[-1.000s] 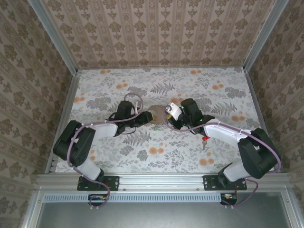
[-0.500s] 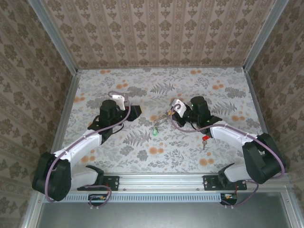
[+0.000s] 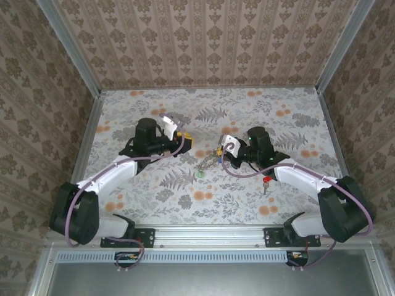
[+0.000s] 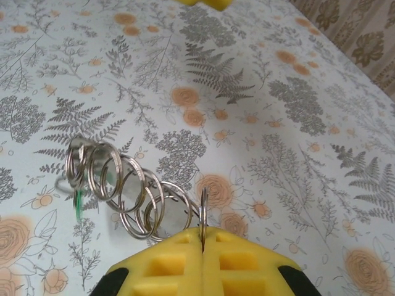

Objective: Put the keys on the keyring

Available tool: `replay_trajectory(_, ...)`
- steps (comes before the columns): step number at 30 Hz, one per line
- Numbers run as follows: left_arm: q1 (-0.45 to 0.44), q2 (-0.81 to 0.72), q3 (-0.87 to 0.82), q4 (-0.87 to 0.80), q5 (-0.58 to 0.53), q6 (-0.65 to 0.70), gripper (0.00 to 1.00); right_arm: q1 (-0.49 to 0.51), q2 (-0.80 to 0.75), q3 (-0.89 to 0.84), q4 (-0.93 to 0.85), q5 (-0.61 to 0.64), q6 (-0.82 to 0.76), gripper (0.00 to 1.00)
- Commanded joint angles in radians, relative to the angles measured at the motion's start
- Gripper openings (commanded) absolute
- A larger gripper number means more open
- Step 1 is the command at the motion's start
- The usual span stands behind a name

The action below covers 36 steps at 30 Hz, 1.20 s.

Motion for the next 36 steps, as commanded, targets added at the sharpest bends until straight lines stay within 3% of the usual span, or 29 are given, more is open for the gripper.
replay_trajectory(1,0.001,0.08,0.057,-0.058,0.143,0.062,0.3,0.016,0.025,0.039,-0.004,0.021,0.024,0.0)
replay_trajectory(4,-0.012,0.142,0.077,-0.067,0.179,0.032,0.21,0.019,0.055,0.042,0.023,0.02,0.164,0.0)
replay_trajectory(10,-0.091,0.191,0.054,-0.061,0.184,0.025,0.17,0.057,0.076,0.004,0.048,0.017,0.367,0.0)
replay_trajectory(13,-0.115,0.218,0.037,-0.047,0.184,0.003,0.09,0.063,0.086,-0.053,0.145,0.052,0.456,0.0)
replay_trajectory(23,-0.123,0.29,-0.012,0.023,0.15,-0.102,0.0,0.052,0.19,-0.117,0.427,0.072,0.603,0.0)
replay_trajectory(28,-0.126,0.321,-0.03,0.091,0.171,-0.147,0.0,0.051,0.202,-0.161,0.562,0.073,0.599,0.0)
replay_trajectory(33,-0.129,0.252,-0.044,0.121,0.162,-0.101,0.0,0.031,0.171,-0.17,0.576,-0.078,0.452,0.0)
replay_trajectory(36,-0.109,0.183,-0.055,0.115,0.144,-0.054,0.08,0.022,0.143,-0.153,0.497,-0.15,0.326,0.0)
